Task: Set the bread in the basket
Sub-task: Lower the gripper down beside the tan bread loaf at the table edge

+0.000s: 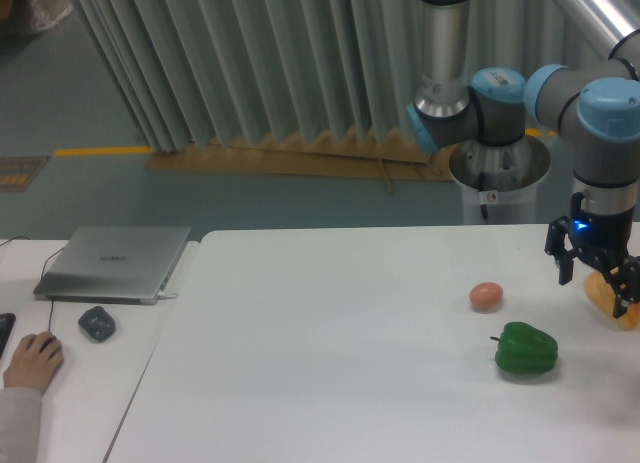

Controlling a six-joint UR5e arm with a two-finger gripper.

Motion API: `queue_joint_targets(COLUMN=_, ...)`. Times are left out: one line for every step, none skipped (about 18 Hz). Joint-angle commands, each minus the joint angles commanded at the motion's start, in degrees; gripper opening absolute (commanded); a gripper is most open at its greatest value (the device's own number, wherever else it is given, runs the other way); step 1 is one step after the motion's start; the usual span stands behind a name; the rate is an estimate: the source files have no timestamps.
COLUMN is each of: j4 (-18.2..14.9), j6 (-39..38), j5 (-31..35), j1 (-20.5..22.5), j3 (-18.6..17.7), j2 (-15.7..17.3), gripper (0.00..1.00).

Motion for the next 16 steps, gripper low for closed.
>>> queue_joint_targets(j4=0.1, j6=0.1, j5=0.2, j1=0.0, j3=-0.1, j2=0.0, gripper=1.0)
queue_joint_targets(j4=0.1, j6=0.1, j5=-0.1, j1=0.1, j3=0.2, j2=0.0, gripper=1.0)
queue_joint_targets(j4=0.1, j6=0.2, j5=-0.1, j1=0.1, j3=0.3, j2=0.0, gripper=1.0)
queue_joint_targets(j4=0.1, j6=0.3, j5=0.1, j1=0.1, j3=0.3, j2=-0.1, gripper=1.0)
queue_joint_targets(j4=0.1, j6=0.4, j5=0.1, j1=0.1, j3=0.4, j2=-0.2, gripper=1.0)
queue_joint_targets(j4=0.1, j6=0.0, j5=0.4, j1=0.0, j3=0.3, j2=-0.3, gripper=1.0)
queue_joint_targets(j4=0.1, j6=0.0, j5=1.3, j1=-0.2, j3=-0.1, j2=-0.4, gripper=1.0)
queue_joint_targets(j4=-0.1, j6=0.0, j5=2.2, j1=-0.4, j3=-0.8, j2=-0.4, gripper=1.0)
queue_joint_targets(j4=0.1, j6=0.0, j5=3.1, j1=-1.0, j3=-2.6, j2=-0.2, gripper=1.0)
queue_joint_targets(j4=0.5, j6=0.2, j5=3.7, j1=-1.2, j3=-4.4, j2=0.1, gripper=1.0)
queue_joint_targets(j4=0.5, j6=0.1, j5=4.5, j1=-1.3, j3=-4.7, j2=0.0, gripper=1.0)
queue_joint_targets(j4=0.5, j6=0.0, j5=5.3, j1=-1.4, j3=-4.8, j2=0.0, gripper=1.0)
queue_joint_targets(j4=0.5, j6=0.0, j5=5.9, j1=-2.4, j3=-5.9, j2=-0.1, gripper=1.0)
queue_joint_targets(j4=0.8, j6=0.0, j5=6.7, j1=-3.0, j3=-6.9, j2=-0.1, gripper=1.0)
queue_joint_targets(j4=0.7, j6=0.0, j5=8.8, j1=-3.1, j3=-7.3, j2=-0.3, gripper=1.0)
queue_joint_targets(j4=0.5, j6=0.2, j5=9.8, j1=-3.3, j3=-7.7, j2=-0.5, gripper=1.0)
